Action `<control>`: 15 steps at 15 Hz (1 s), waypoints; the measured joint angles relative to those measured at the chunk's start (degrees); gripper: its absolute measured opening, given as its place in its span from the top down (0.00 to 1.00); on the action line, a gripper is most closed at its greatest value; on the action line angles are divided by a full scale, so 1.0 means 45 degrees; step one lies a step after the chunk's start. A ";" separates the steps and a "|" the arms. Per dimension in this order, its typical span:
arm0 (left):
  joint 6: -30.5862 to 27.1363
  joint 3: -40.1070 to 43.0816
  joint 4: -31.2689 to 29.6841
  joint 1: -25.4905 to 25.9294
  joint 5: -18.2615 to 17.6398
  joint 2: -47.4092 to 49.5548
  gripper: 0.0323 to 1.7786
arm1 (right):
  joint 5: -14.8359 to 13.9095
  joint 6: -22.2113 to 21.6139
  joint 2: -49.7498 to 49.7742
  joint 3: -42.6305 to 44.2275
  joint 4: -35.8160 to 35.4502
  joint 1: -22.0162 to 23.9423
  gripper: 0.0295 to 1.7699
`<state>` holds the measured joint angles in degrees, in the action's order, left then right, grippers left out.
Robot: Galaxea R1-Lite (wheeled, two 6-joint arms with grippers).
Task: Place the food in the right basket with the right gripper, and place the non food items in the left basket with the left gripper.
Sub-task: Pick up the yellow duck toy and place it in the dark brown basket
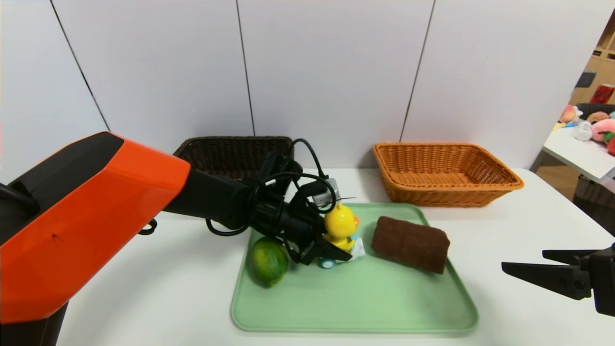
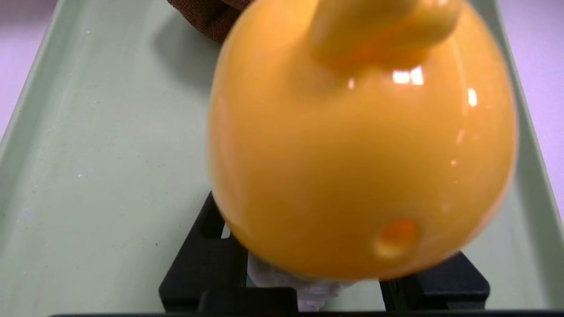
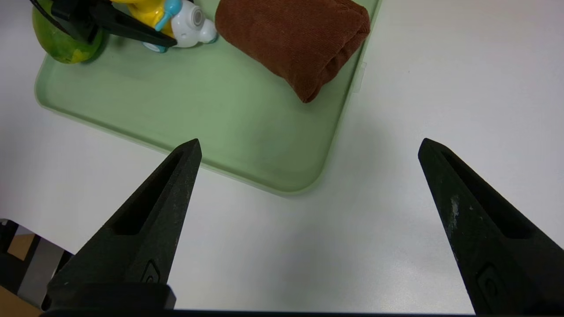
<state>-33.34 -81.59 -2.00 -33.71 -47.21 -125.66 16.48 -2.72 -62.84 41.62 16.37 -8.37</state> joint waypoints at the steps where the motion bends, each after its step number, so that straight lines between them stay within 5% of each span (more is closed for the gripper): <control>1: 0.0041 0.0000 0.0005 0.0005 0.0000 0.0111 0.58 | 0.0000 0.0005 0.0000 -0.0014 -0.0003 0.0005 0.04; 10: 0.0653 0.0000 -0.0019 0.0363 0.0030 0.1612 0.58 | -0.0019 0.0005 0.0033 -0.0030 -0.0003 0.0008 0.04; 15: 0.1157 -0.0046 0.0065 0.1457 0.0068 0.3148 0.58 | -0.0005 0.0000 0.0033 -0.0033 -0.0003 0.0008 0.04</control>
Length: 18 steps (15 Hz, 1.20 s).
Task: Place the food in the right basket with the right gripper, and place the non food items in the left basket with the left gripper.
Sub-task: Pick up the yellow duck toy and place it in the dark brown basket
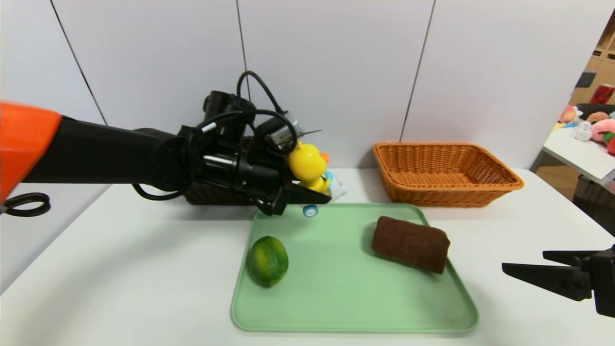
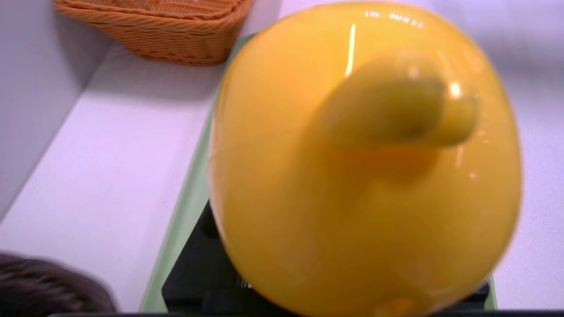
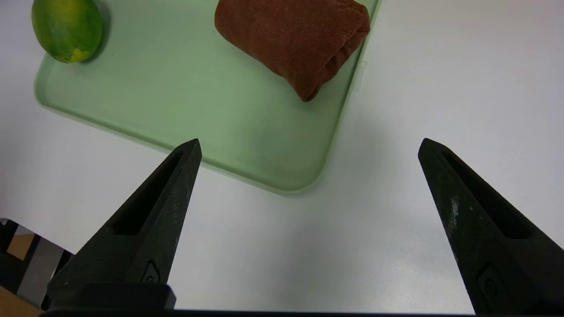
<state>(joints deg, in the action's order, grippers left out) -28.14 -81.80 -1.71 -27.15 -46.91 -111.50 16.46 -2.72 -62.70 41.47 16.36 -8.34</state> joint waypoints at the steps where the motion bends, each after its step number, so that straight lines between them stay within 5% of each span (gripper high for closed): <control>1: 0.0154 -0.0003 0.0000 0.0217 0.0030 0.0339 0.58 | 0.0022 0.0000 0.0000 0.0000 -0.0005 0.0000 0.04; 9: 0.1506 -0.0680 -0.0079 0.3102 0.0271 0.1135 0.58 | -0.0022 0.0000 0.0011 -0.0035 0.0000 0.0000 0.04; 18: 0.1609 -0.3419 -0.0092 0.4716 0.2303 -0.2338 0.58 | -0.0068 0.0005 0.0098 -0.0116 -0.0005 0.0000 0.04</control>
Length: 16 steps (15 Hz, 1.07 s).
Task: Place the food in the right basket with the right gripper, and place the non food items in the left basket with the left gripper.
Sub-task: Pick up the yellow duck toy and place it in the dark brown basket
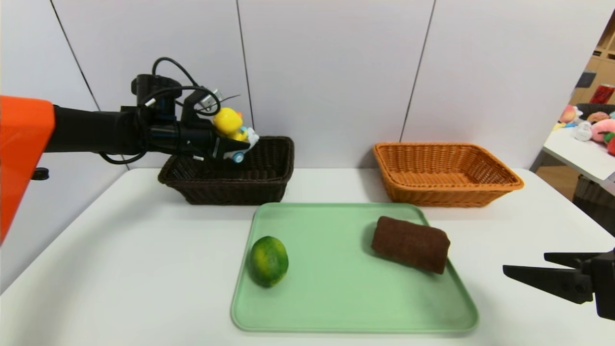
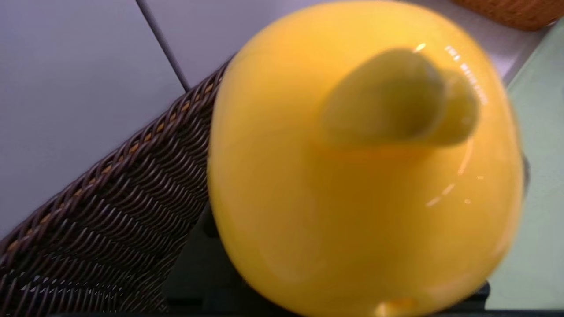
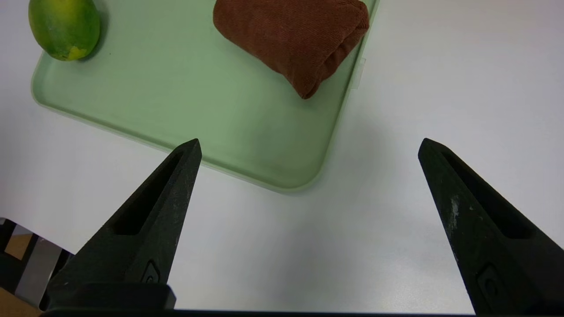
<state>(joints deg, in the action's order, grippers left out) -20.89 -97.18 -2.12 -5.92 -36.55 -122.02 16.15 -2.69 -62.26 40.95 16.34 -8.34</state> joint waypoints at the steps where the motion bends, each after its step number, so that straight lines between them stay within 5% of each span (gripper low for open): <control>1: 0.0000 -0.0198 0.0000 0.0049 0.0171 -0.0344 0.58 | -0.0008 -0.0005 0.0005 -0.0046 0.0008 0.0005 0.04; 15: -0.0095 -0.1038 0.0073 0.0282 0.0165 -0.2183 0.58 | -0.0019 -0.0005 0.0214 -0.0214 0.0024 0.0157 0.04; 16: -0.0084 -0.1038 0.0068 0.0282 0.0165 -0.2189 0.51 | -0.0019 0.0000 0.0214 -0.0214 0.0019 0.0157 0.04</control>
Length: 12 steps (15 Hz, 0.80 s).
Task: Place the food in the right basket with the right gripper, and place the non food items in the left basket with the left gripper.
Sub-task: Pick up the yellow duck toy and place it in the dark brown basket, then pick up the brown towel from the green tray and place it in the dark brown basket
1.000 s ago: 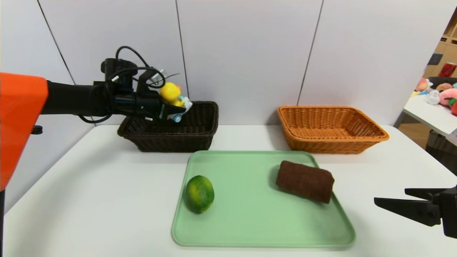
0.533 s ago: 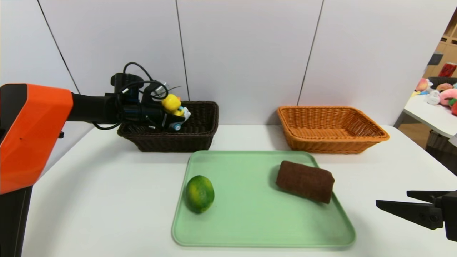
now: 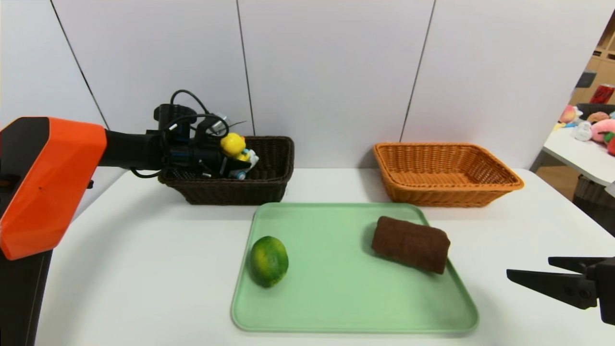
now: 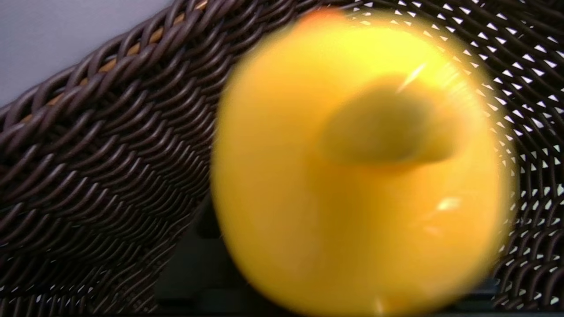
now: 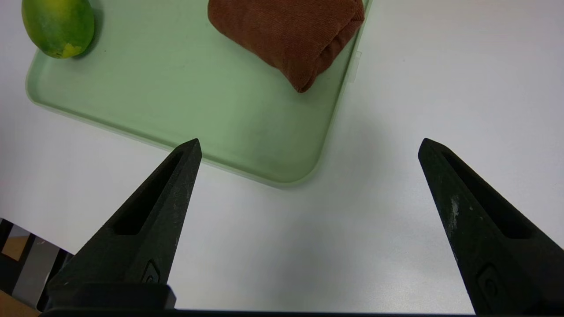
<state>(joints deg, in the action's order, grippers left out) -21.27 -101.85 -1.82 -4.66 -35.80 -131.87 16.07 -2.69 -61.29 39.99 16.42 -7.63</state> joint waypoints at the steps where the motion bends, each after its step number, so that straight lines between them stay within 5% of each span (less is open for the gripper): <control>1: 0.0000 0.0000 -0.0019 0.0000 -0.0005 0.0000 0.45 | 0.0000 0.0000 0.0000 0.0000 -0.0005 0.0000 0.04; 6: 0.0024 -0.0089 0.0057 -0.0011 -0.0041 0.0100 0.25 | 0.0000 -0.0014 0.0068 0.0000 0.0005 0.0000 0.04; 12: 0.0024 -0.0214 0.1124 -0.0035 -0.0043 0.1414 0.14 | 0.0035 -0.0019 0.0317 0.0008 -0.0005 0.0000 0.04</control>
<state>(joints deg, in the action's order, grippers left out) -21.16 -102.82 3.24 -4.82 -36.00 -125.50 16.23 -2.78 -59.87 40.02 16.40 -7.63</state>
